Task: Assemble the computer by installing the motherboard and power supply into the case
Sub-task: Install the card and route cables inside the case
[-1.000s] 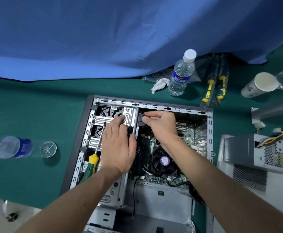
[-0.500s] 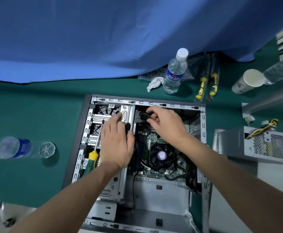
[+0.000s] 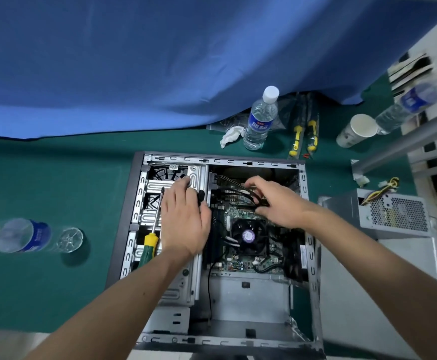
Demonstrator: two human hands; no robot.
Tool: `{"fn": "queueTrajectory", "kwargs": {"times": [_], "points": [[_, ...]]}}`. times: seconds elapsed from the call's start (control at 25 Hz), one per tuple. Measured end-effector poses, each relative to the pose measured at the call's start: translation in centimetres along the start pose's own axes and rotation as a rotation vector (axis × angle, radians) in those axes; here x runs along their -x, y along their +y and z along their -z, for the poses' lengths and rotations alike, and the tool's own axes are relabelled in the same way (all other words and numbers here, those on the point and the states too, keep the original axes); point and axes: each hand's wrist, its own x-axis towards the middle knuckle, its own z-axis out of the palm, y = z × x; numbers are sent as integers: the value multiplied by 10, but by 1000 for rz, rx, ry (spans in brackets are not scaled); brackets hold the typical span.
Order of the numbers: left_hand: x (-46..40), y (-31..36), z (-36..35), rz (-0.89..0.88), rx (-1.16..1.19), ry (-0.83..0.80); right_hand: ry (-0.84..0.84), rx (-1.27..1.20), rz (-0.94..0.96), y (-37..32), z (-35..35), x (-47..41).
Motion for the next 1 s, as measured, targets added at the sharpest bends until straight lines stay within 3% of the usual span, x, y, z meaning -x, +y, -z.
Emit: {"fn": "queueTrajectory", "kwargs": {"times": [0.2, 0.28, 0.52, 0.64, 0.84, 1.0], "points": [[0, 1, 3, -16, 8, 16, 149, 526, 32, 3, 0, 10], [0, 1, 4, -19, 10, 16, 201, 643, -8, 12, 7, 10], [5, 3, 7, -7, 78, -4, 203, 992, 114, 15, -6, 16], [7, 3, 11, -9, 150, -8, 152, 1031, 101, 14, -8, 12], [9, 6, 20, 10, 305, -87, 140, 857, -5, 12, -16, 4], [32, 25, 29, -130, 283, -243, 136, 883, -1, 17, -15, 3]]}}
